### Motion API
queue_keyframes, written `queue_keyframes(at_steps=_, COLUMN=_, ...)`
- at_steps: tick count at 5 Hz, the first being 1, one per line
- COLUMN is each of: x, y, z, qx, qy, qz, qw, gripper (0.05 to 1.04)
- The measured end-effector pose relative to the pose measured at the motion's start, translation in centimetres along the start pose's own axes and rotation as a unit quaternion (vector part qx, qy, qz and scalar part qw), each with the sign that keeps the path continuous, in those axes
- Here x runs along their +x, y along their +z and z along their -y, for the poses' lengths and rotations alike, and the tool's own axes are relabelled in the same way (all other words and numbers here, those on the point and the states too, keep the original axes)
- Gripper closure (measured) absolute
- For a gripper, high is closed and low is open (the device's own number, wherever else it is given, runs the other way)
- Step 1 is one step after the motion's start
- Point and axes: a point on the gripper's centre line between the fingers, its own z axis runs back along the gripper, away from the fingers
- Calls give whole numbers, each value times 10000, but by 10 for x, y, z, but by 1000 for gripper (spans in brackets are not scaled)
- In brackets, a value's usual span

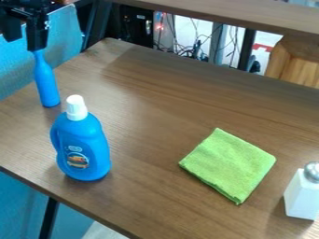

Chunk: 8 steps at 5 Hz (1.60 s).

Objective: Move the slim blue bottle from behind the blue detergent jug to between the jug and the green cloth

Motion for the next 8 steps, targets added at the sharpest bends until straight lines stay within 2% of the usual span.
queue_keyframes(at_steps=1, x=1, y=-14, z=3, qx=-117, qy=-30, qz=-186, qw=9998, gripper=82)
queue_keyframes(at_steps=2, x=3, y=-14, z=3, qx=-248, qy=-95, qz=-271, qw=9993, gripper=82)
queue_keyframes(at_steps=3, x=16, y=-6, z=-1, qx=-348, qy=-203, qz=-176, qw=9990, gripper=82)
queue_keyframes(at_steps=4, x=18, y=2, z=-10, qx=-327, qy=-179, qz=-16, qw=9993, gripper=82)
queue_keyframes(at_steps=6, x=13, y=-12, z=-26, qx=-91, qy=128, qz=-433, qw=9989, gripper=82)
queue_keyframes(at_steps=7, x=18, y=-31, z=-28, qx=-206, qy=58, qz=-720, qw=9972, gripper=82)
queue_keyframes(at_steps=8, x=19, y=-36, z=-29, qx=-206, qy=-30, qz=-784, qw=9967, gripper=82)
